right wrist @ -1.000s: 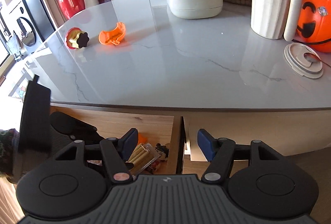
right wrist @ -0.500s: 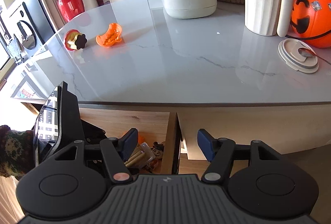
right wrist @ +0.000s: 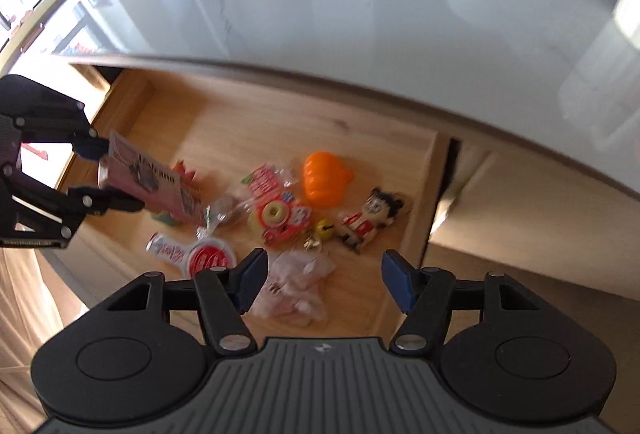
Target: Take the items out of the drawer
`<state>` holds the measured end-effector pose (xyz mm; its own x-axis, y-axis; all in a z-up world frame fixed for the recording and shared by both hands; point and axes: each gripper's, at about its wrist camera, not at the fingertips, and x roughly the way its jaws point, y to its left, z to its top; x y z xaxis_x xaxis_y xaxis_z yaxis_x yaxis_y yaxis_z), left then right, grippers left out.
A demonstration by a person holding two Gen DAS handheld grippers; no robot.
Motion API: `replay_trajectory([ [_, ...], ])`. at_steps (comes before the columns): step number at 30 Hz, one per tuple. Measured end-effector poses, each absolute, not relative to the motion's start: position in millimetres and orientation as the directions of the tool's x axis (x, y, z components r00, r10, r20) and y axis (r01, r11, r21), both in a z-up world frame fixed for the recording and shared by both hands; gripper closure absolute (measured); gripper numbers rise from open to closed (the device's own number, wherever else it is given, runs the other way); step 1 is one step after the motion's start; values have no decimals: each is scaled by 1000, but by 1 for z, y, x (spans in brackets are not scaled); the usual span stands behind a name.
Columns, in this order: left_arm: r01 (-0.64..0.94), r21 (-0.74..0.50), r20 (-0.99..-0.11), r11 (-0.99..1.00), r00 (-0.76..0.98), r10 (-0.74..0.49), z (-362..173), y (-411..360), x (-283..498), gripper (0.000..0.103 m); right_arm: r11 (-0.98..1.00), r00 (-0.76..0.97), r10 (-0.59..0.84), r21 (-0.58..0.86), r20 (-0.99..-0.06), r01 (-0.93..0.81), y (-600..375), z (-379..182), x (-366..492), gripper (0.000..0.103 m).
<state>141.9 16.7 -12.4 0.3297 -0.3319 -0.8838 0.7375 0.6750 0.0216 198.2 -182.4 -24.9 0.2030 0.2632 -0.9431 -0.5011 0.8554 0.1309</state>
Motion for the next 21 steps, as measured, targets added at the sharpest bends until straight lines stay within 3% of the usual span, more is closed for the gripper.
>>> replay_trajectory([
  [8,684,-87,-839,724,342,-424,-2,65,137,68,839,-26,52,58,-998,-542,-113,-83,211,39],
  [13,678,-114,-838,726,327,-438,-5,79,129,68,834,-73,-42,5,-996,-552,-100,-113,223,42],
  [17,681,-126,-830,721,325,-453,-5,83,126,68,849,-141,-42,39,-989,-527,-105,-126,227,68],
  [21,680,-116,-827,724,337,-449,-6,81,125,68,825,-78,-11,35,-997,-564,-106,-107,214,90],
])
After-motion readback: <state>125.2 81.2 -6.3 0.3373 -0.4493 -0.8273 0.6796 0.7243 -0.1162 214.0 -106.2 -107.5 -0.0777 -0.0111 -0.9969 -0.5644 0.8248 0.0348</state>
